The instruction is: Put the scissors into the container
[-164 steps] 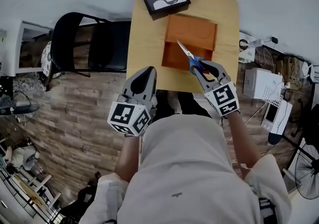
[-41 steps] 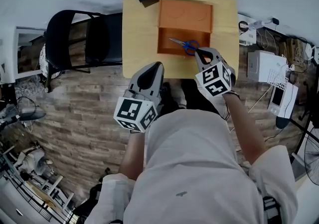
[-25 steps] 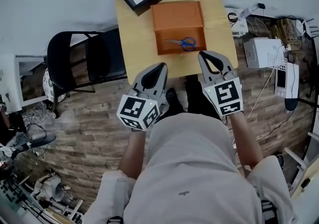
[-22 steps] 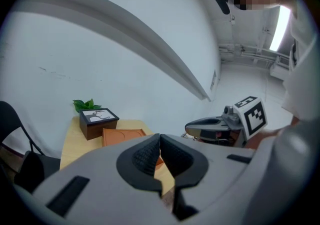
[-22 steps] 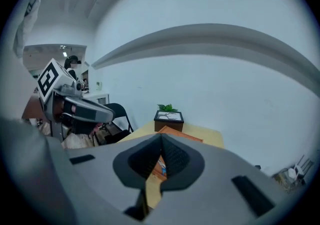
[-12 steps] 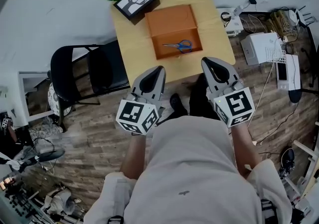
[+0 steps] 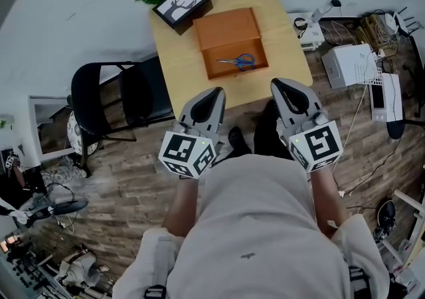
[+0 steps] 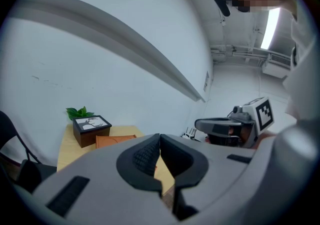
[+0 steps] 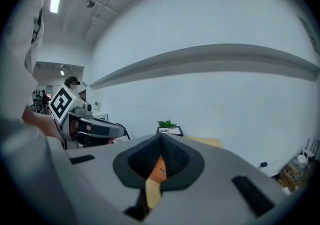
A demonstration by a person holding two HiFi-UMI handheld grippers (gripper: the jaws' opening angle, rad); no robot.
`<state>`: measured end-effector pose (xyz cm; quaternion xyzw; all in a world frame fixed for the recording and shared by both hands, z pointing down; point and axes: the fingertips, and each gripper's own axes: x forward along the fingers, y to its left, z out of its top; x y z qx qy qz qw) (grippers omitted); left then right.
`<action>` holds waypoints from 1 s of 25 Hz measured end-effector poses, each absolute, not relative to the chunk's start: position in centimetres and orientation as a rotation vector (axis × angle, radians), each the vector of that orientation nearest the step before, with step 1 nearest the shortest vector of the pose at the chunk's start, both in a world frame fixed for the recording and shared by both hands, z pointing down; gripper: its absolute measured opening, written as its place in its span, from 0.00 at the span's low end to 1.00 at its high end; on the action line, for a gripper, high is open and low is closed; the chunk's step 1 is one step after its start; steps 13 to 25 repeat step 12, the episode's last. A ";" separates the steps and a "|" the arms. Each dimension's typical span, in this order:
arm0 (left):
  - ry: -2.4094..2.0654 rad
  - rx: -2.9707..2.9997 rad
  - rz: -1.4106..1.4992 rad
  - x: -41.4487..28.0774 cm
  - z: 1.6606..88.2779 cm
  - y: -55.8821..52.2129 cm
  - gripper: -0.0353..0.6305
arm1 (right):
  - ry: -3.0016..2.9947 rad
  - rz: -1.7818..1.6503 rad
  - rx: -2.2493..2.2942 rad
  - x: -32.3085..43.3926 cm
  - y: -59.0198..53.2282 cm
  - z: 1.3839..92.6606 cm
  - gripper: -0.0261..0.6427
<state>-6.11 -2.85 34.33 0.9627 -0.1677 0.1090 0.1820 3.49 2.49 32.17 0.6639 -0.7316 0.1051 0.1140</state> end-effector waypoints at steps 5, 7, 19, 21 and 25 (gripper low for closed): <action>-0.484 2.710 0.312 -6.2 34.3 -2.3 0.06 | -2.173 0.303 1.945 3.3 3.1 32.3 0.04; -0.483 2.715 0.313 -6.2 34.3 -1.9 0.06 | -2.187 0.297 1.936 3.2 3.4 32.3 0.04; -0.482 2.713 0.307 -5.9 34.1 -1.3 0.06 | -2.203 0.295 1.923 3.1 3.7 32.3 0.04; -0.482 2.713 0.307 -5.9 34.1 -1.3 0.06 | -2.203 0.295 1.923 3.1 3.7 32.3 0.04; -0.482 2.713 0.307 -5.9 34.1 -1.3 0.06 | -2.203 0.295 1.923 3.1 3.7 32.3 0.04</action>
